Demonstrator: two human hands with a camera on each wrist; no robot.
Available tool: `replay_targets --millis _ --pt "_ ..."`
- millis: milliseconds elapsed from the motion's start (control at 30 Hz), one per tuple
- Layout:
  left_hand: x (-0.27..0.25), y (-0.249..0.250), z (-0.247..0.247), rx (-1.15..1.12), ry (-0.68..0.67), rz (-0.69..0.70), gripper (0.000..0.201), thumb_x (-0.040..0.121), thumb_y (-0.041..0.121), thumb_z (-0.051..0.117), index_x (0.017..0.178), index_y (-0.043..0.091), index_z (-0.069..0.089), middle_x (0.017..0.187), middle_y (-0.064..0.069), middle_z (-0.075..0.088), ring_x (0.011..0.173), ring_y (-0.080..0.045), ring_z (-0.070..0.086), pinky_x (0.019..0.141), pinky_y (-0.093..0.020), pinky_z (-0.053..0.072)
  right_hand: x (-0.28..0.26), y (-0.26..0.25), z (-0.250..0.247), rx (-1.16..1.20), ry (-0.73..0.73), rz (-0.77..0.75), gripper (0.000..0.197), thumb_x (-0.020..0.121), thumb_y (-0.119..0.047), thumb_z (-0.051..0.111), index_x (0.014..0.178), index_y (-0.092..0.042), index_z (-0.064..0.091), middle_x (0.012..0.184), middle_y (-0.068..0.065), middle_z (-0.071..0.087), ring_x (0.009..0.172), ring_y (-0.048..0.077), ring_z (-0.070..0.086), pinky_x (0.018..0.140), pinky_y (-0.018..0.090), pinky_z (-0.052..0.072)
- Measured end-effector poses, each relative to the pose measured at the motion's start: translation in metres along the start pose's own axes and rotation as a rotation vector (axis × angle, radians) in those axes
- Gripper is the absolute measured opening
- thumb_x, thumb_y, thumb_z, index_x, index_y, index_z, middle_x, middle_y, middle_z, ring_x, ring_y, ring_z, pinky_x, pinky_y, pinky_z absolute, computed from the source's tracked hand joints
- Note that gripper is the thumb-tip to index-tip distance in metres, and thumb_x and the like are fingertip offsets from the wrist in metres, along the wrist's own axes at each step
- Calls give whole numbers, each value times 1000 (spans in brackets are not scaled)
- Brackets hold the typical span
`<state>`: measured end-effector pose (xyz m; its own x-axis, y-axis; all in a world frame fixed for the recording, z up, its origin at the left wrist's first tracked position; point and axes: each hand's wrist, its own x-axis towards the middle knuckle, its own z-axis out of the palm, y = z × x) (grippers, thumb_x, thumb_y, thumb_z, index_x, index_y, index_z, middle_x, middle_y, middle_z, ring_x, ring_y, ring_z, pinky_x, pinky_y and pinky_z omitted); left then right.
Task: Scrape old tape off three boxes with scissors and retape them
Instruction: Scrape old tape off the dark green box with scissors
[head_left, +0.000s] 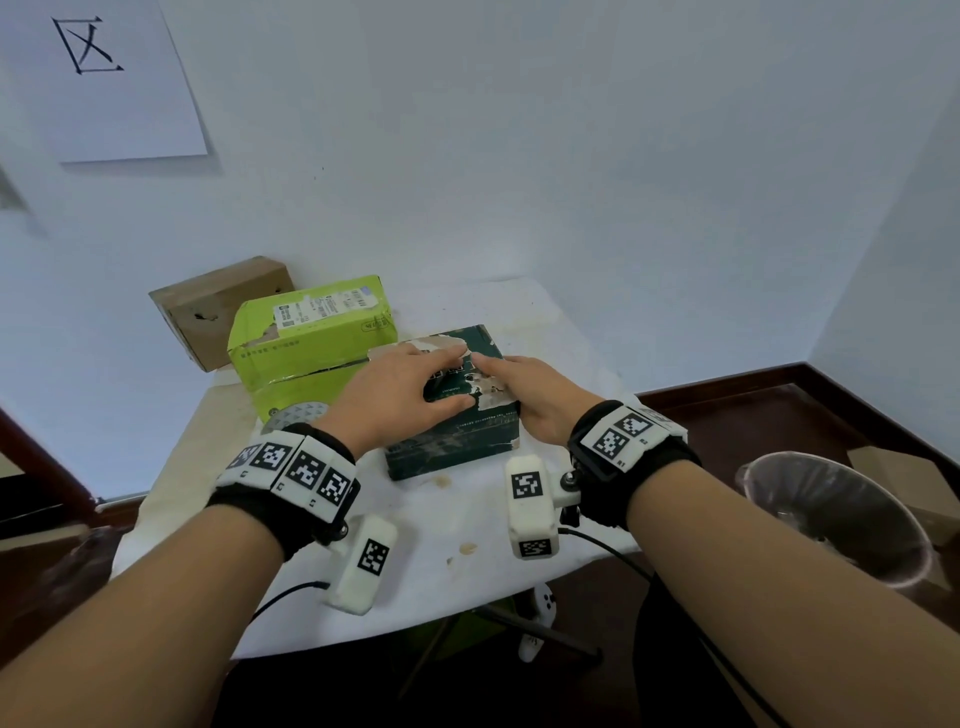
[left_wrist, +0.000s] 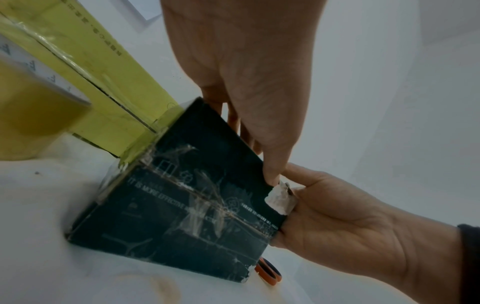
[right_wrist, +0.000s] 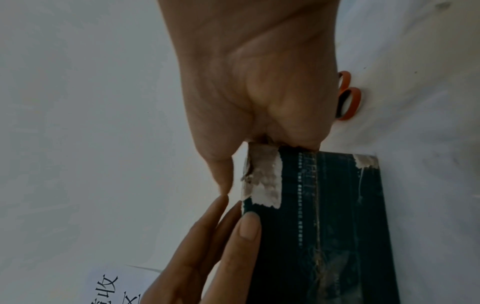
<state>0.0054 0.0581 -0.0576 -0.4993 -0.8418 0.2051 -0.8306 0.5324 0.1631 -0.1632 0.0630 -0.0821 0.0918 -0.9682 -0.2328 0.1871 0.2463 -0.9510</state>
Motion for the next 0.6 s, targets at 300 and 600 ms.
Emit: replay_targets --millis 300,600 --pt "-2 -2 -3 11 -43 49 58 91 54 51 145 36 38 123 4 60 116 -13 47 88 -26 37 -1 -3 0 -38 56 4 48 97 -50 42 110 -9 64 107 13 69 101 31 65 94 43 51" --pt "-19 -64 -32 -39 106 -345 30 99 33 47 77 13 53 79 -5 59 71 -21 53 67 -33 43 6 -14 -12 -257 471 -127 43 100 -35 35 123 -3 52 100 4 52 92 19 47 82 30 36"
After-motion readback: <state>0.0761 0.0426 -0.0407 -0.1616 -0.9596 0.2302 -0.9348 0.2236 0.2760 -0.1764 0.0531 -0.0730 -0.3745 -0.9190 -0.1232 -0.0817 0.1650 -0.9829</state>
